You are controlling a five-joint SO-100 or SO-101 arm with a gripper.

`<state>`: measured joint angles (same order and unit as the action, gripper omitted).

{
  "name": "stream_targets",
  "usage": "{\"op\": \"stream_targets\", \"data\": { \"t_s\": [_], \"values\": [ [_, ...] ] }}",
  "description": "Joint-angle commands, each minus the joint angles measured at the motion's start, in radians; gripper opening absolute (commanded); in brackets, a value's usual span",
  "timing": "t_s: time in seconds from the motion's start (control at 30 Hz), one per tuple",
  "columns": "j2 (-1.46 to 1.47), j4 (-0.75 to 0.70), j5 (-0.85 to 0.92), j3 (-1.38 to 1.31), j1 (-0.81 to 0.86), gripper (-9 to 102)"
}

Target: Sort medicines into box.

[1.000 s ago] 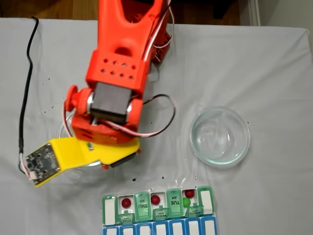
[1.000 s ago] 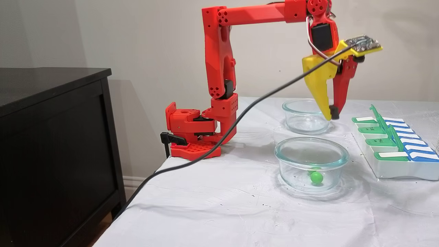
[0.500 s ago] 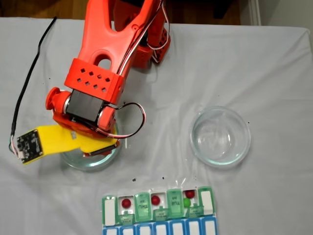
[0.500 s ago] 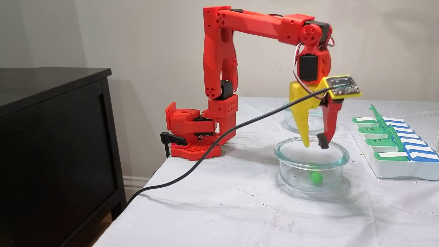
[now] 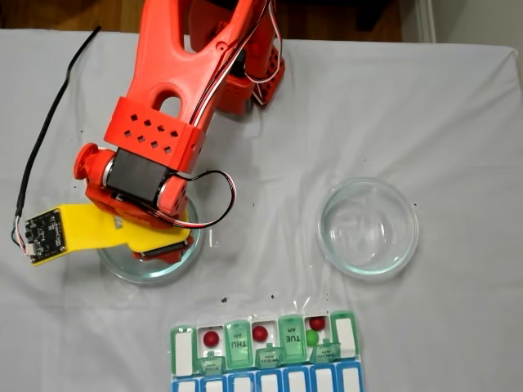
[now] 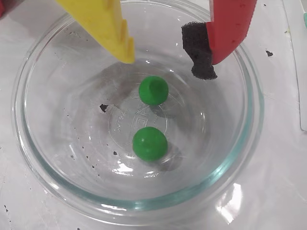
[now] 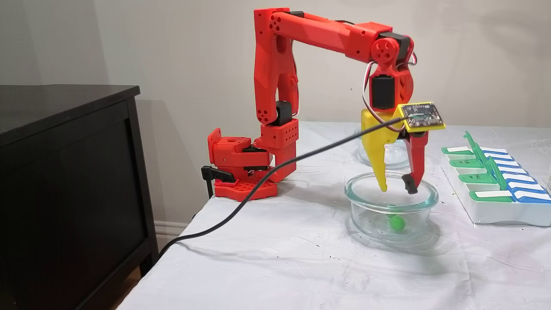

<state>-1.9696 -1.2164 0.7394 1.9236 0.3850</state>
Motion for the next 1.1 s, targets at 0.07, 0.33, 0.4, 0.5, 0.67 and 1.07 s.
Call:
{"op": "stream_targets", "data": {
  "t_s": [0.07,0.33,0.4,0.5,0.67,1.07],
  "values": [
    [-0.044,0.017,0.026,0.0,0.012,22],
    [-0.005,0.061,0.025,0.017,0.005,22],
    [0.006,0.063,0.025,0.017,0.003,22],
    [0.009,0.063,0.025,0.017,0.002,21],
    [0.006,0.086,0.02,0.044,-0.006,22],
    [0.052,0.15,-0.014,0.061,-0.018,20]
  ]
}}
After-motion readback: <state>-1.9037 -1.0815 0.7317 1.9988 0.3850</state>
